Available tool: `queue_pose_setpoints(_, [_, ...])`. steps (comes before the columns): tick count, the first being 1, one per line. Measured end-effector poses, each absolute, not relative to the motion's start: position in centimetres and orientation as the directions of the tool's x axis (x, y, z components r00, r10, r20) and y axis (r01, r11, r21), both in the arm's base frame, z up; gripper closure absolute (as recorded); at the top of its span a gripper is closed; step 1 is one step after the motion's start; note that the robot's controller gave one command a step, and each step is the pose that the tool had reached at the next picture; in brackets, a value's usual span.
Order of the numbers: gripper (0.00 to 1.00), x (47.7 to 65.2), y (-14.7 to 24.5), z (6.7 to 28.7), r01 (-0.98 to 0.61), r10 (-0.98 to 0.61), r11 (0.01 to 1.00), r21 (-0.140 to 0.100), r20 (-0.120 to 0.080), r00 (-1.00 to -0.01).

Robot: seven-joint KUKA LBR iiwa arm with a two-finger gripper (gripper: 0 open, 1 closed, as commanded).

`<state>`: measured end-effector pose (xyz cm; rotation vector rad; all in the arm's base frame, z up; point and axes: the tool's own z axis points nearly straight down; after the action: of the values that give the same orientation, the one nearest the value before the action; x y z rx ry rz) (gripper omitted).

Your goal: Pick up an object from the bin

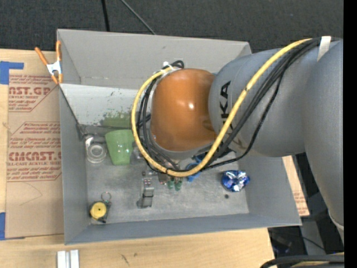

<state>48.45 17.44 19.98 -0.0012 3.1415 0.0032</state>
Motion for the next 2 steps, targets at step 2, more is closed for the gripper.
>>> queue_pose_setpoints(2, [0.00, 48.7, 23.4, 7.1, -0.436, -0.436, 0.900, 0.000, -0.010, -0.900])
